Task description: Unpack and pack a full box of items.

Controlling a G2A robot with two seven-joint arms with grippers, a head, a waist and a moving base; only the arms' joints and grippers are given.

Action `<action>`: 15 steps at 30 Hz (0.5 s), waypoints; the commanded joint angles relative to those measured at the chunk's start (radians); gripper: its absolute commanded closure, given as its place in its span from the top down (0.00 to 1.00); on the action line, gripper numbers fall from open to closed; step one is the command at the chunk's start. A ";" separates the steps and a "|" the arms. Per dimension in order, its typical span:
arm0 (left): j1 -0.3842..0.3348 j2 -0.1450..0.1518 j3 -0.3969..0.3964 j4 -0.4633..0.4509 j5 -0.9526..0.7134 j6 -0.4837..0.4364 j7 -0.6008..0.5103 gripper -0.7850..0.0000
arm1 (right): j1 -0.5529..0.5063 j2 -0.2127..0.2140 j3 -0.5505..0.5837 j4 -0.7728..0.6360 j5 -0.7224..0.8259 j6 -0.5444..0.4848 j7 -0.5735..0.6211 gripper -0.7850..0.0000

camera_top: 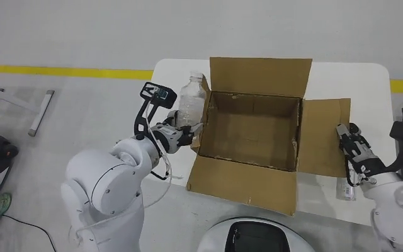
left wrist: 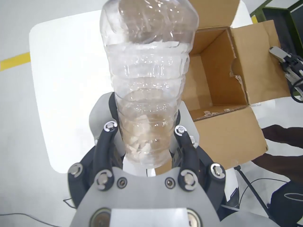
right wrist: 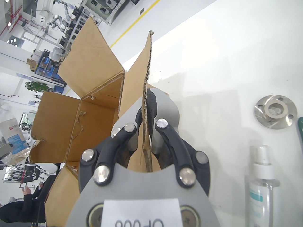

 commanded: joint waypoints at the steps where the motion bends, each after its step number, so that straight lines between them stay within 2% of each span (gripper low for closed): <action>1: -0.010 0.008 0.031 -0.006 -0.012 0.010 0.000 0.00 | 0.002 0.001 -0.006 0.000 -0.023 0.004 -0.003 0.00; 7: -0.043 0.027 0.116 0.026 -0.028 0.031 0.000 0.00 | 0.004 0.003 -0.022 -0.002 -0.051 0.012 -0.017 0.00; 15: -0.107 0.040 0.165 0.172 0.082 0.087 0.008 0.00 | -0.001 0.005 -0.026 -0.007 -0.061 0.016 -0.027 0.00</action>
